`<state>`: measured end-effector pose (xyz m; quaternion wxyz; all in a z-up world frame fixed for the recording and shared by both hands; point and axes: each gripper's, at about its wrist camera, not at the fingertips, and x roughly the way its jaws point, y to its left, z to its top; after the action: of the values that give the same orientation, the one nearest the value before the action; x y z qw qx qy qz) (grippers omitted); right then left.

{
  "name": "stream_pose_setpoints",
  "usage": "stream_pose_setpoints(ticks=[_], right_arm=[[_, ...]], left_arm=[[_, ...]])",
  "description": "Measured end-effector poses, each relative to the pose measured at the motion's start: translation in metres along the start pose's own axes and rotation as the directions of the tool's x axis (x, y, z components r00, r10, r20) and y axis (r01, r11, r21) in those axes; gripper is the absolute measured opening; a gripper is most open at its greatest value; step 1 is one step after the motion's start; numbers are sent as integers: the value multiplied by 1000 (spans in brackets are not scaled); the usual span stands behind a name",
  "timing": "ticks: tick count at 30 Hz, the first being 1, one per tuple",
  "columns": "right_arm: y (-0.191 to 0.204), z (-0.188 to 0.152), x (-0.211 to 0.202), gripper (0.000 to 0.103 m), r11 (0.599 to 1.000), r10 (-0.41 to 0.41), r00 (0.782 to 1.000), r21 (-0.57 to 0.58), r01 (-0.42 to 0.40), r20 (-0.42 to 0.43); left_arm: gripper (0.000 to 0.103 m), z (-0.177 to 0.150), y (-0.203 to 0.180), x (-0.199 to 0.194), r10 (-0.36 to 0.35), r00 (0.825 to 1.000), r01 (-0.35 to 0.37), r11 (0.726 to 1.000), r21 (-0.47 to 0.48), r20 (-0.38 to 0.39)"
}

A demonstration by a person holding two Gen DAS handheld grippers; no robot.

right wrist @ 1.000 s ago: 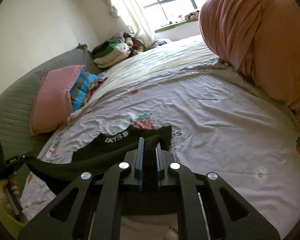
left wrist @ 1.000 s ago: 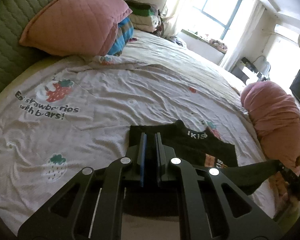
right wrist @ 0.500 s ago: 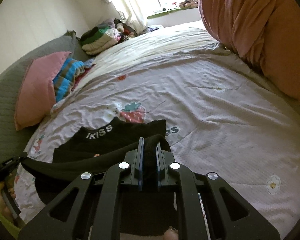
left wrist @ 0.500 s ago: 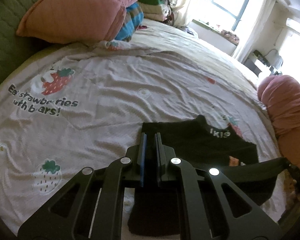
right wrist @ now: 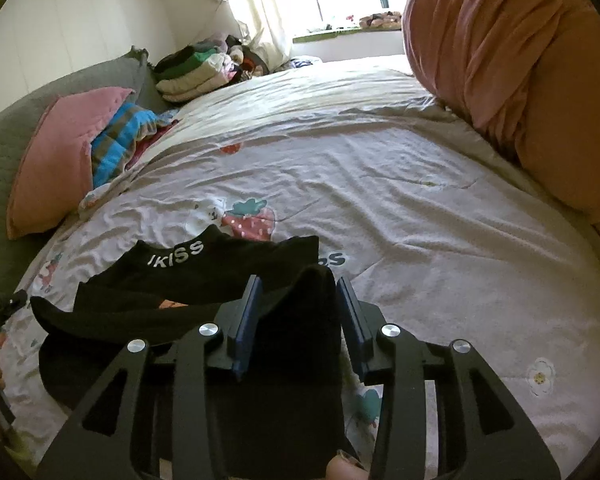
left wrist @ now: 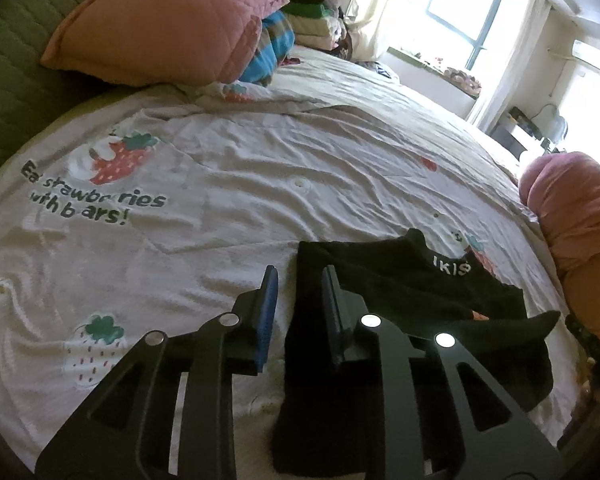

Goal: Fold small clothes
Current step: 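Lower the held hem onto the shirt near the IKISS collar with both tools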

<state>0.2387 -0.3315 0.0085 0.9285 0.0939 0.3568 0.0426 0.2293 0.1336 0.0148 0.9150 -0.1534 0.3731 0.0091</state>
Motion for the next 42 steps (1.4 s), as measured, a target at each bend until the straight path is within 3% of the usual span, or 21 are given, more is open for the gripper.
stream_pose_setpoints(ticks=[4, 6, 10, 15, 20, 30, 36, 42], right_arm=[[8, -7, -11, 37, 1000, 14, 1000, -24, -14, 14], [13, -14, -17, 27, 999, 28, 1000, -46, -27, 12], [25, -27, -20, 15, 993, 40, 999, -107, -43, -26], [39, -48, -2, 13, 979, -3, 994, -202, -20, -113], [42, -61, 31, 12, 972, -65, 976, -233, 15, -207], [47, -34, 73, 12, 981, -42, 978, -193, 2, -204], [49, -9, 89, 12, 983, -63, 981, -184, 29, -186], [38, 7, 91, 12, 983, -111, 981, -164, 85, -158]], left_arm=[[16, -9, -5, -6, -9, 1000, 10, 999, 51, -15], [16, -16, -9, -6, 4, 1000, -1, 996, 87, -30], [4, -33, -24, -1, 21, 997, -7, 985, 174, -79], [4, -59, -40, 26, 78, 983, -29, 959, 281, -164], [4, -67, -46, 37, 125, 978, -62, 938, 342, -167], [4, -40, -47, 68, 108, 979, -53, 953, 299, -171], [4, -10, -34, 82, 46, 986, -16, 984, 180, -162], [4, 0, -4, 82, 33, 989, -17, 994, 110, -145]])
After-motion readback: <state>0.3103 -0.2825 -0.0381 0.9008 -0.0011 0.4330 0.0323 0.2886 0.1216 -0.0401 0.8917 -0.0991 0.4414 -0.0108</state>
